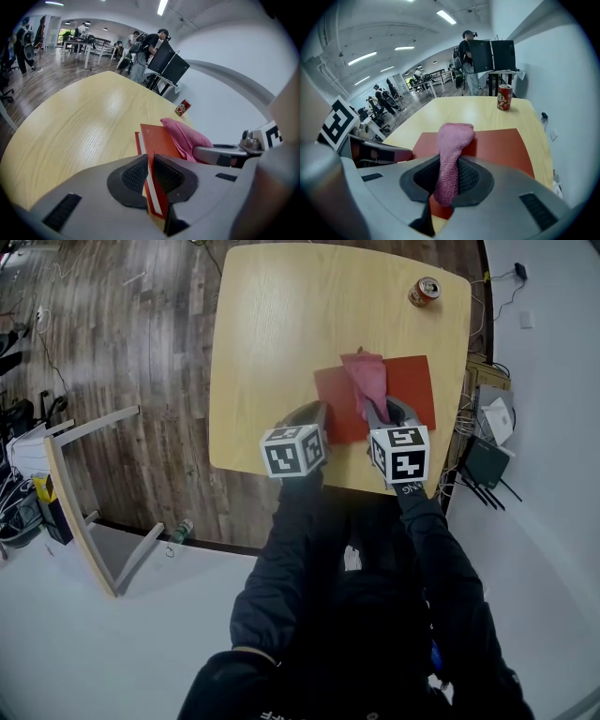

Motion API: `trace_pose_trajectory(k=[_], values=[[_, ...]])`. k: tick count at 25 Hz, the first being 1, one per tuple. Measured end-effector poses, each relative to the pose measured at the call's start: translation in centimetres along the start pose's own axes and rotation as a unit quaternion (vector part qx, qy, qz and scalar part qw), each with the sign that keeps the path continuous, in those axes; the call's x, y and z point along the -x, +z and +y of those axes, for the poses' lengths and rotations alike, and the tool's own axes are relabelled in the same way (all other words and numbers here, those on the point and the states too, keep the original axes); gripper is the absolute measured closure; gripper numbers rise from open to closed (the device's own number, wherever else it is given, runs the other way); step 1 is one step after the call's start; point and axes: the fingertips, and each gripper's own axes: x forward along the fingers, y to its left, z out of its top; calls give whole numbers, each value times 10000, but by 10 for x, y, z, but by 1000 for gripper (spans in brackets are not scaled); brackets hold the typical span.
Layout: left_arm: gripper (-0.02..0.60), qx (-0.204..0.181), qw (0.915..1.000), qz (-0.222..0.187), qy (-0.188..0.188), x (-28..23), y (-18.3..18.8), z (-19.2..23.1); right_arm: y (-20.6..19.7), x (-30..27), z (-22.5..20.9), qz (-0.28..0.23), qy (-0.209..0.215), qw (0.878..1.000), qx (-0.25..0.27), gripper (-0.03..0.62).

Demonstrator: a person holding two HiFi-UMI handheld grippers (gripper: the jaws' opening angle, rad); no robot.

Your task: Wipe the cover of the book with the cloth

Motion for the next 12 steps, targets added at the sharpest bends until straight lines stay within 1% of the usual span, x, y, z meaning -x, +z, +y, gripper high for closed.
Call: trace_pose_trajectory(k=[12], values=[[518,1,10000,-13,55,1,1,1,-36,25,2,161,-1,9997,-160,516]])
